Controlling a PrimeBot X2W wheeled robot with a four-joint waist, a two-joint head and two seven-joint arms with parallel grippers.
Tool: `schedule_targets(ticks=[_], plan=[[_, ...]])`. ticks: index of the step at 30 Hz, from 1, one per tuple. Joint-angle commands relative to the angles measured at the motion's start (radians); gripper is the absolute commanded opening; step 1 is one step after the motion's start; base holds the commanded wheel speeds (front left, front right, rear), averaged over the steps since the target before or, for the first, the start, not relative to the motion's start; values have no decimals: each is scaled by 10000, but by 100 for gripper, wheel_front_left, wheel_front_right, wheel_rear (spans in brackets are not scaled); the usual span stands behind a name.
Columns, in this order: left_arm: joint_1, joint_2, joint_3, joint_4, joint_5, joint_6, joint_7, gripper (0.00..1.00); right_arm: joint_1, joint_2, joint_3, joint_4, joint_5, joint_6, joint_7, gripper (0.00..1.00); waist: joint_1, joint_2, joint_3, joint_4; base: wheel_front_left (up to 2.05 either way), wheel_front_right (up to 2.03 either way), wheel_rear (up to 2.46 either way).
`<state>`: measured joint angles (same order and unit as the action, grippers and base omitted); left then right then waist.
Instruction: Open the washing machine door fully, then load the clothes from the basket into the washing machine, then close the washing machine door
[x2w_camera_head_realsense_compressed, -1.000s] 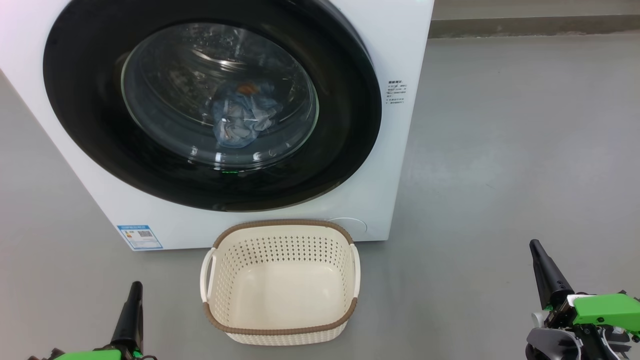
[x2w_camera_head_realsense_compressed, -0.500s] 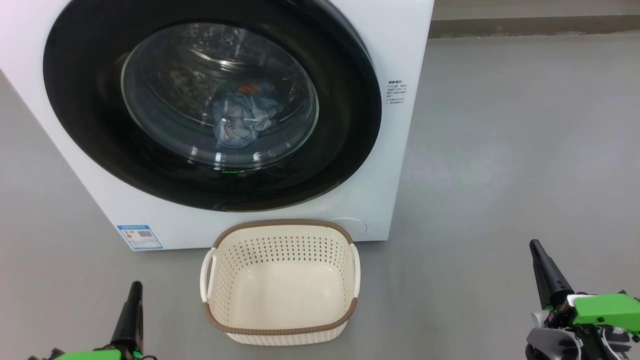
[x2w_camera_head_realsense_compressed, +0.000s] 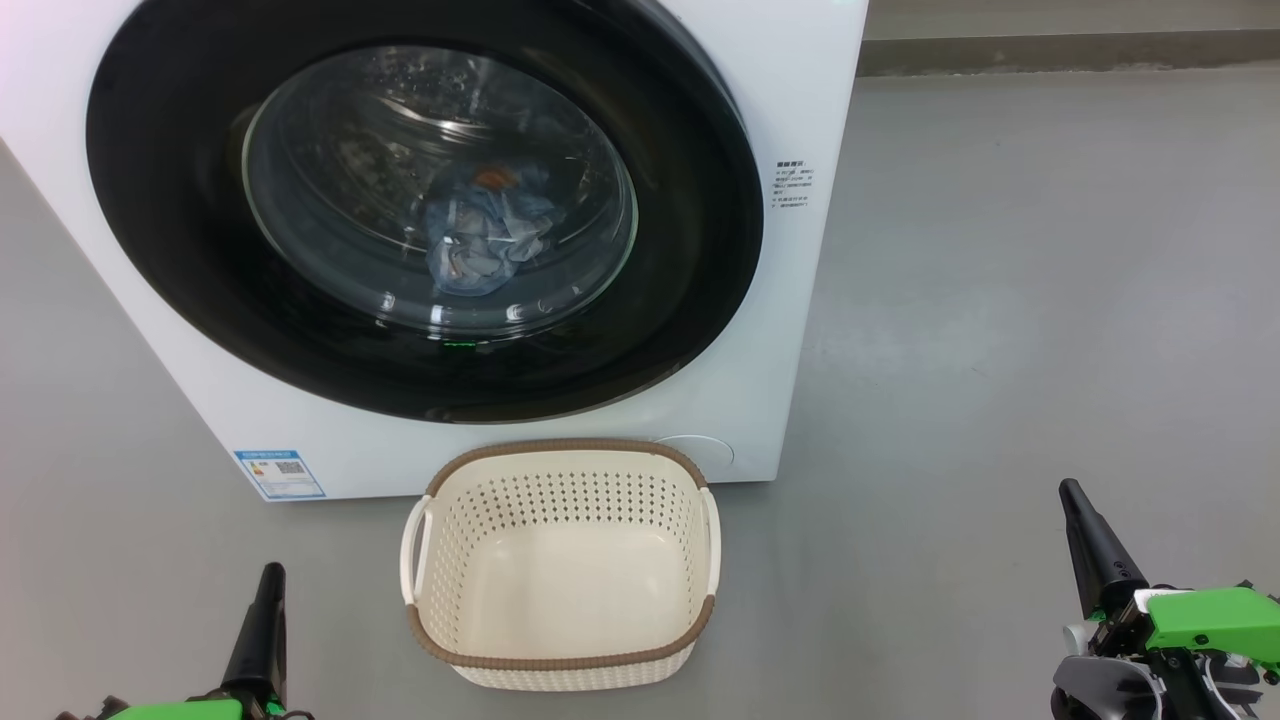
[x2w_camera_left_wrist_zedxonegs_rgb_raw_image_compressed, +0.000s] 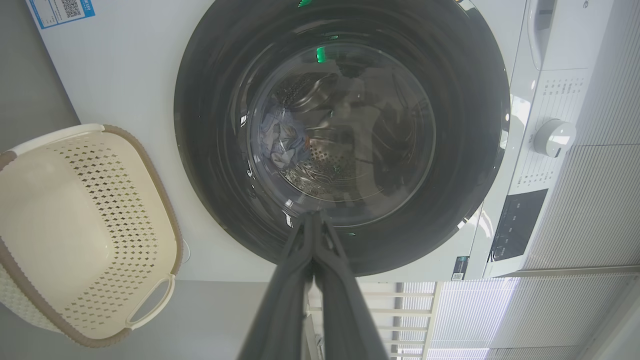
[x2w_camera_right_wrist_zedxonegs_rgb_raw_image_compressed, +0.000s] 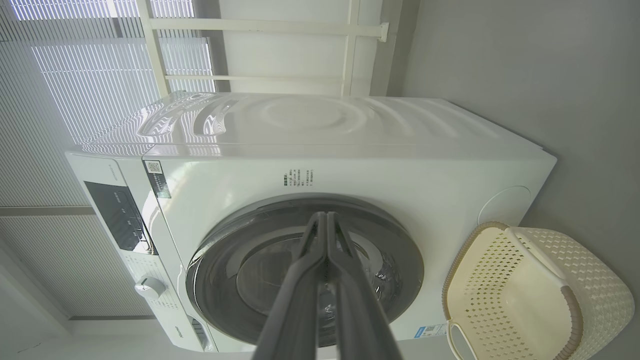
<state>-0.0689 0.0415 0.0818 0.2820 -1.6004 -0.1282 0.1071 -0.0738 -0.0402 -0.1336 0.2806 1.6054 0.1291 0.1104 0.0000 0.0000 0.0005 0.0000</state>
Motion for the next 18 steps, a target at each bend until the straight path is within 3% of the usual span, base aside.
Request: schedule_targets(ticks=[1, 18], plan=[[-462, 87, 334, -310, -70, -25, 69, 0, -413, -101, 179, -300, 17, 16, 40, 0, 0, 0, 0, 0, 0, 0, 0], [-462, 87, 334, -310, -71, -25, 69, 0, -412, -100, 180, -300, 18, 16, 39, 0, 0, 0, 0, 0, 0, 0, 0]])
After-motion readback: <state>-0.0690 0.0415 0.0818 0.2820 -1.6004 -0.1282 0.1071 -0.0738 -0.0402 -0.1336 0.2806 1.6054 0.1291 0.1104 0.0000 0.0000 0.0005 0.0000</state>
